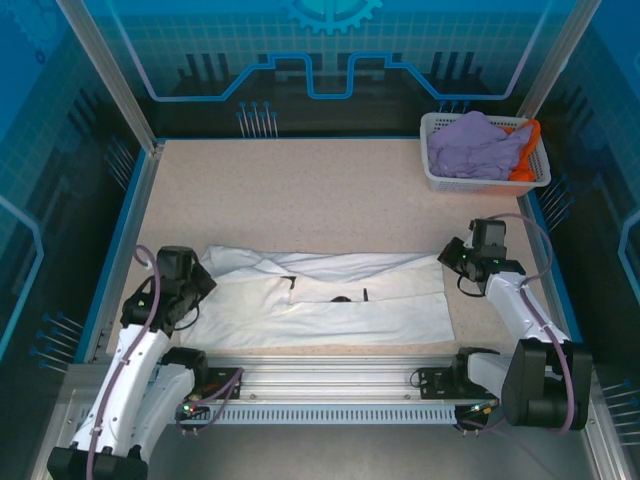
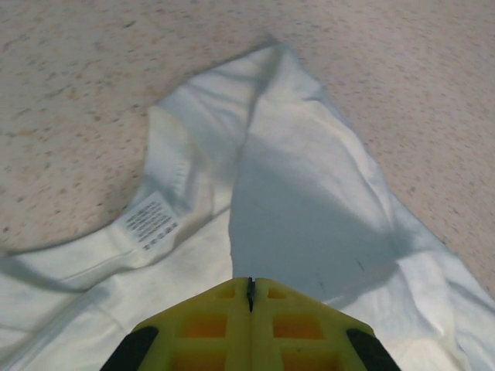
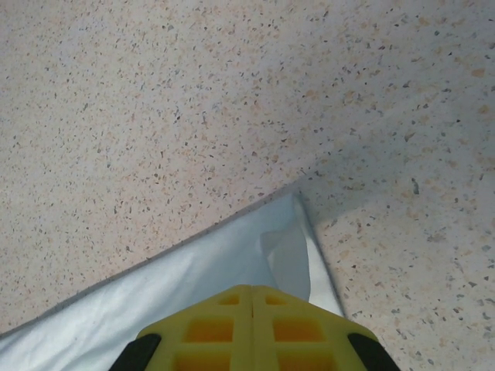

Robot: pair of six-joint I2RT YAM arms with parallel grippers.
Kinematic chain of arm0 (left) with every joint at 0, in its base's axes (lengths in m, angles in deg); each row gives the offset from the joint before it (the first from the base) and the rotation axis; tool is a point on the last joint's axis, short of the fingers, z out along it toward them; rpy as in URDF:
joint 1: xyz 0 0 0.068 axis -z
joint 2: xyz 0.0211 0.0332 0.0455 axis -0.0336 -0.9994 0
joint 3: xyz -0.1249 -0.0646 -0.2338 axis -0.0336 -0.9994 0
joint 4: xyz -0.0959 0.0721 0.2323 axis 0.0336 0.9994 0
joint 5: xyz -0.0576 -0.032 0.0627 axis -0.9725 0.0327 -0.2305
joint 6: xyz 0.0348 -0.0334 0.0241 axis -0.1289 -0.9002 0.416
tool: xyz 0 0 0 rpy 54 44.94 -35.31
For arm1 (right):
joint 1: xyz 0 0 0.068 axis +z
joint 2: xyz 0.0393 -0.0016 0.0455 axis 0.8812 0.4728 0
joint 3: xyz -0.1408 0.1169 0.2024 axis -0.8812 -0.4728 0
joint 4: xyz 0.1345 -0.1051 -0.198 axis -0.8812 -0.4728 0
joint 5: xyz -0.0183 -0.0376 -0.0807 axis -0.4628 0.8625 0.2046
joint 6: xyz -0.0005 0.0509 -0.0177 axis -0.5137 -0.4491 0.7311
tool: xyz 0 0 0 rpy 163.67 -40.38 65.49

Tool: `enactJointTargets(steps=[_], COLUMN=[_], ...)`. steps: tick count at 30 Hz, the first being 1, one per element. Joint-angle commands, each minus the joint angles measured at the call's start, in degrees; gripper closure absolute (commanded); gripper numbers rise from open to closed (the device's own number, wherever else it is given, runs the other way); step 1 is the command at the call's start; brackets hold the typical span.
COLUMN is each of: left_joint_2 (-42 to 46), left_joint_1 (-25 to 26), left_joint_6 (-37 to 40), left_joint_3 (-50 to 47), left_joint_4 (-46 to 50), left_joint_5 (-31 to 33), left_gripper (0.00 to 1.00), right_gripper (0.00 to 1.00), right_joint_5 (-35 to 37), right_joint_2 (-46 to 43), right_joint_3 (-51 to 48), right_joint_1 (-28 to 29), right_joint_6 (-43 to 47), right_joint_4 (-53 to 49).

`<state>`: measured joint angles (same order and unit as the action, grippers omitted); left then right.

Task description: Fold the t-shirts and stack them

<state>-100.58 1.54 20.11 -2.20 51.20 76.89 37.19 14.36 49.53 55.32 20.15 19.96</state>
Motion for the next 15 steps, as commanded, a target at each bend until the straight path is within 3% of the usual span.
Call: enactJointTargets(steps=[1,3,6,8,10,13,15], left_joint_2=[-0.02,0.43,2.05,2.94,2.08,-3.96,-10.89], left_joint_1=[-0.78,-1.00,-1.17,-1.59,-2.22,-2.23,-2.23], left_joint_6=[-5.59,-7.12,-8.92,-7.78,-4.27,1.60,5.44], left_joint_3=[-1.26,-0.80,0.84,2.17,3.18,4.61,6.40], left_joint_4=[4.09,5.58,8.35,7.86,3.50,-4.53,-8.50], left_joint_5=[4.04,5.24,10.33,13.49,12.34,4.54,-2.40], left_gripper=[0.89,0.61,0.41,0.38,0.38,0.44,0.56], right_gripper=[0.90,0.77,0.62,0.52,0.50,0.53,0.54], right_joint_5=[1.68,3.49,6.16,7.13,6.96,4.22,3.92], right_joint_2=[0.67,0.81,1.07,1.32,0.99,0.85,3.14], right_joint_3=[-0.57,0.00,0.87,1.52,1.82,1.28,3.16], right_joint_1=[-2.00,-2.72,-4.64,-5.24,-5.19,-0.91,4.48], right_joint_6=[-1.06,-2.28,-4.94,-6.44,-8.73,-9.85,-8.51], right_joint_4=[0.19,-1.82,-4.83,-5.25,-4.45,1.45,2.25])
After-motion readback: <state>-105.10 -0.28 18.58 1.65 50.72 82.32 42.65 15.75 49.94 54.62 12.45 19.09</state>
